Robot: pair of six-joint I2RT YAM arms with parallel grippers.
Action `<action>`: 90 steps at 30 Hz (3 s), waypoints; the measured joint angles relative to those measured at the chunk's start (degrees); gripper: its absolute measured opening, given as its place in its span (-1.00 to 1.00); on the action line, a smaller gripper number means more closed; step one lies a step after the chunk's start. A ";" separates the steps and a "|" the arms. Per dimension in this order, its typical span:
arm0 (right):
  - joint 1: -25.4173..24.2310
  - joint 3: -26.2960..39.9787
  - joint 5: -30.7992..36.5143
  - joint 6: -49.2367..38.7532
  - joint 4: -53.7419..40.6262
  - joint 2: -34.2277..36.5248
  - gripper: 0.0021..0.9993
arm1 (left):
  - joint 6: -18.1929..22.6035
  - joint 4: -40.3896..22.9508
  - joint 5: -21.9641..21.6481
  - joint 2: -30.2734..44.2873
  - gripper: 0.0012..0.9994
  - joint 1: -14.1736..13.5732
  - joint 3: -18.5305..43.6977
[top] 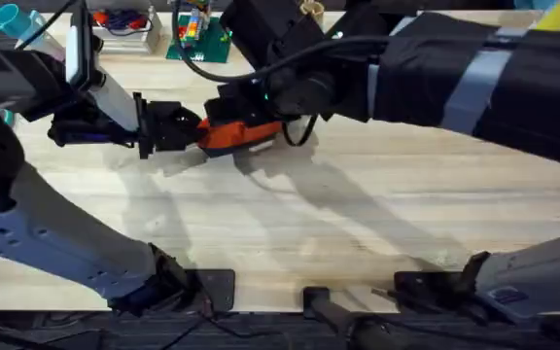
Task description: Unzip the bag, pick up the pens from the table one at a time and place them inside, then zip the bag closed.
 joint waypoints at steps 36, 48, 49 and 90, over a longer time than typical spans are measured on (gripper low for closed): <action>1.36 0.00 4.54 0.90 7.42 7.96 0.59 | 0.00 0.00 -0.07 -0.01 -0.92 0.04 0.00; 1.94 0.00 5.10 1.12 7.72 7.96 -0.66 | -0.01 0.00 -0.09 0.00 -0.92 0.04 0.00; 2.07 0.00 5.11 1.12 7.75 7.97 -0.75 | -0.01 0.00 -0.09 -0.02 -0.92 0.04 0.00; 2.36 6.58 5.16 -12.46 2.11 7.98 -0.94 | 0.01 0.00 -0.57 -0.02 -0.92 0.04 0.00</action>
